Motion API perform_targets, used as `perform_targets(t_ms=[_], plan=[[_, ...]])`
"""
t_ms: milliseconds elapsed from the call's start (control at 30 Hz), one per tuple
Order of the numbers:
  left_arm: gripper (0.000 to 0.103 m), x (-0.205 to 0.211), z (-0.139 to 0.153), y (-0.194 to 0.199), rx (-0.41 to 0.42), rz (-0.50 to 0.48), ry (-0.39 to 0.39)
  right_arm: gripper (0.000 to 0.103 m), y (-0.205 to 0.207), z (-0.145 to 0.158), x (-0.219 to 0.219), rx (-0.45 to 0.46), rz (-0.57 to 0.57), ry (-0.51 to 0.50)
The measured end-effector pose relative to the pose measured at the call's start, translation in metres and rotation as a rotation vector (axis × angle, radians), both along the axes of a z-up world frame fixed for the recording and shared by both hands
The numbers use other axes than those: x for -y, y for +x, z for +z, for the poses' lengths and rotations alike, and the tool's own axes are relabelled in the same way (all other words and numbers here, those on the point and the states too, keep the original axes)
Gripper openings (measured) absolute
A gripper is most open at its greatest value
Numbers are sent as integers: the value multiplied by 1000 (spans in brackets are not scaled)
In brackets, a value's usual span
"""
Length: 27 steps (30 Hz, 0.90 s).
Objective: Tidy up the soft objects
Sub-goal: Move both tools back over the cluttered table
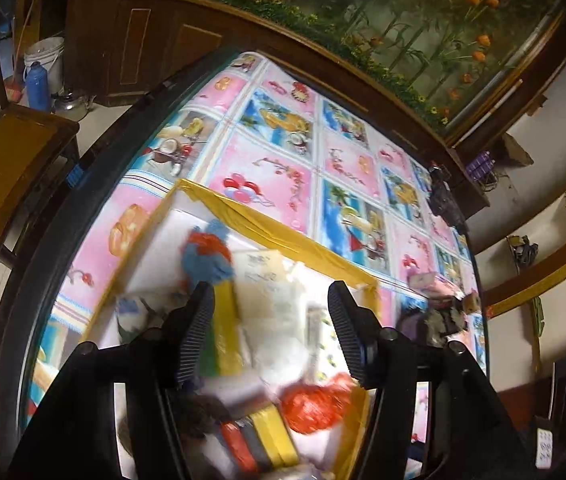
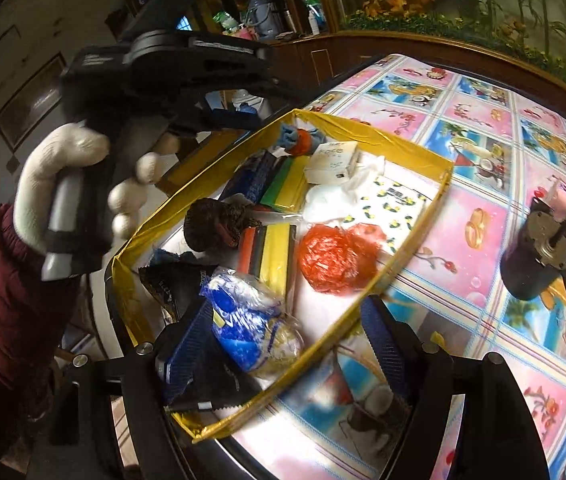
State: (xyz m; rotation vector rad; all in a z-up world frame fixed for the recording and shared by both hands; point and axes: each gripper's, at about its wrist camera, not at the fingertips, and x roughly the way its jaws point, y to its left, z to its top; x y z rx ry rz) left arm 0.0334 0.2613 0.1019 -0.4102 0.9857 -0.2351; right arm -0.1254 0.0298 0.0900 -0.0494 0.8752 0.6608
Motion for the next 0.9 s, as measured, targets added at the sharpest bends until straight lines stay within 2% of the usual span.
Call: perform_targets(t_ms=[67,200,267,433,533,667,900], plan=[[57,15,8,-10,14,-32,6,77,-7,-1,12,1,-16,9],[57,56,21,-35,48,-107,80,78,-19,-9,44,-22,-63,32],[57,80,26,-50,83,-140,143,78,-25,-14,64,-34,-100,42],[57,139,35,-97,231,-163,384,78,-38,-17,119,-41,-209,86],[58,161,40,-119,308,-159,468,79,-47,-19,151,-36,-277,115],[58,180,50,-144,373,-152,531,79,-65,-22,187,-35,-357,149],[58,196,63,-179,464,-147,611,80,-96,-22,221,-35,-429,209]])
